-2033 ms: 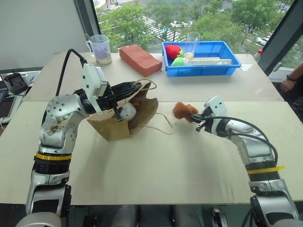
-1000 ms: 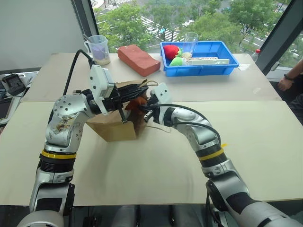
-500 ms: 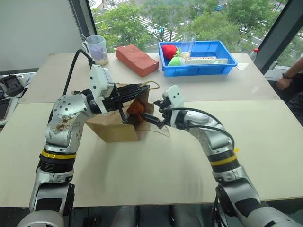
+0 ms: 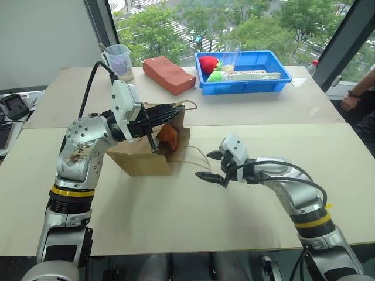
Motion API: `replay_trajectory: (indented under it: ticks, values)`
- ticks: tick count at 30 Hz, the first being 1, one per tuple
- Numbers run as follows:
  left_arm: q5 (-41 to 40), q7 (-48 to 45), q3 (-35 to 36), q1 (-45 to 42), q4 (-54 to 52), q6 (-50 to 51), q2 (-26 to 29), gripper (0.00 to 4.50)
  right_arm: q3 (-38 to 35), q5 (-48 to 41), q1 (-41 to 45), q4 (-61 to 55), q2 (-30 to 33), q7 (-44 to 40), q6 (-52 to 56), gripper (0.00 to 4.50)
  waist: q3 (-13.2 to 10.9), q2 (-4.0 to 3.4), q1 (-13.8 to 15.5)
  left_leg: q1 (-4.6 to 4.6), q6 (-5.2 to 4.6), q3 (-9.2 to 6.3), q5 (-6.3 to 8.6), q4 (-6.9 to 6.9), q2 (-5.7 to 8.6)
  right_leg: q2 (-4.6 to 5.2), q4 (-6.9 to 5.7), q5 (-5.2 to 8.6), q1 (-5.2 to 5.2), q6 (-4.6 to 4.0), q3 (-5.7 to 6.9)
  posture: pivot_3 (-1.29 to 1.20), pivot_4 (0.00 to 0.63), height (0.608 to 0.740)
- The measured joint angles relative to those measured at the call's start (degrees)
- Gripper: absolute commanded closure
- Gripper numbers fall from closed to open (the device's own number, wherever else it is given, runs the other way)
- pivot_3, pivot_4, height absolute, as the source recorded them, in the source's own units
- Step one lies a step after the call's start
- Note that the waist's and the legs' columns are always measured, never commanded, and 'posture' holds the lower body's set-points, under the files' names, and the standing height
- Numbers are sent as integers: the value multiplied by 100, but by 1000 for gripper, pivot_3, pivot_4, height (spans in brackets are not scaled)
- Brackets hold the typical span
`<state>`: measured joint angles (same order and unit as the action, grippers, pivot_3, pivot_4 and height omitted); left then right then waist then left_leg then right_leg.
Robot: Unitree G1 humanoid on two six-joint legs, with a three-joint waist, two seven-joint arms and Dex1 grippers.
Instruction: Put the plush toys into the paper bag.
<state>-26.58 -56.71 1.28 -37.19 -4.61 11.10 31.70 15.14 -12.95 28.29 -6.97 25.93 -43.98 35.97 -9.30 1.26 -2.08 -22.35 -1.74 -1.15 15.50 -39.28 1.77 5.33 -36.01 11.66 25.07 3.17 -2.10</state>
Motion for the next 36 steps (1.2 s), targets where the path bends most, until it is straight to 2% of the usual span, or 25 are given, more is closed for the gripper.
replay_trajectory:
  ticks: [4, 10, 12, 18, 22, 28, 33, 36]
  values:
    - [0, -9, -1, 0, 0, 0, -1, 4500, 265, 282, -1, 250, -159, 66, -333, 1831, 0, 0, 19, -4, 0, -1, 0, 0, 0, 1, -6, 0, 1, 0, 2, 0, 150, 740]
    - [0, -9, -1, 0, -4, 0, 2, 4500, 248, 379, -23, 308, -171, 68, -564, 3944, 0, 0, 66, -4, 0, -1, 0, 0, 1, 0, -4, 0, 0, 0, 2, 0, 150, 740]
    - [0, -9, -1, 0, -5, 0, 8, 4500, 149, 366, -43, 307, -185, 106, -598, 4481, 0, 0, 82, -4, 0, -1, 0, 0, 1, 1, -3, 0, 0, 0, 2, 0, 150, 740]
    - [3, 44, 0, -3, 1, 0, 13, 4500, -447, 243, -52, 40, -255, 378, -648, 4481, 0, 0, 121, -3, 0, -1, 0, 0, 1, 0, -4, 0, 0, 0, 3, 0, 150, 740]
    - [201, 306, -13, -493, 472, -28, -282, 4500, -1100, -158, -215, -795, -327, 605, -679, 4481, 0, 0, 176, -9, 0, -8, 0, -4, 10, 6, -4, 0, -3, 0, 9, 0, 150, 740]
    - [411, 625, -15, -1443, 1564, -212, -852, 4500, -1550, -344, 99, -1547, -415, 1093, -571, 4481, 0, 0, 144, -9, -2, -7, 1, -17, 11, 4, -4, 0, -4, 0, 8, 0, 150, 740]
    - [505, 502, -17, -2013, 2535, -472, -1042, 4500, -1618, -614, 361, -2100, -359, 1276, -213, 4481, 0, 0, 121, -9, -2, -9, 1, -15, 8, 0, -10, 0, -4, 0, 10, 0, 150, 740]
    - [537, 70, -98, -2072, 2833, -488, -1011, 4500, -1489, -823, 360, -2489, -14, 1191, 350, 4481, 0, 0, 117, -12, -6, -8, 3, -15, 9, 1, -9, 0, -5, 1, 10, 0, 150, 740]
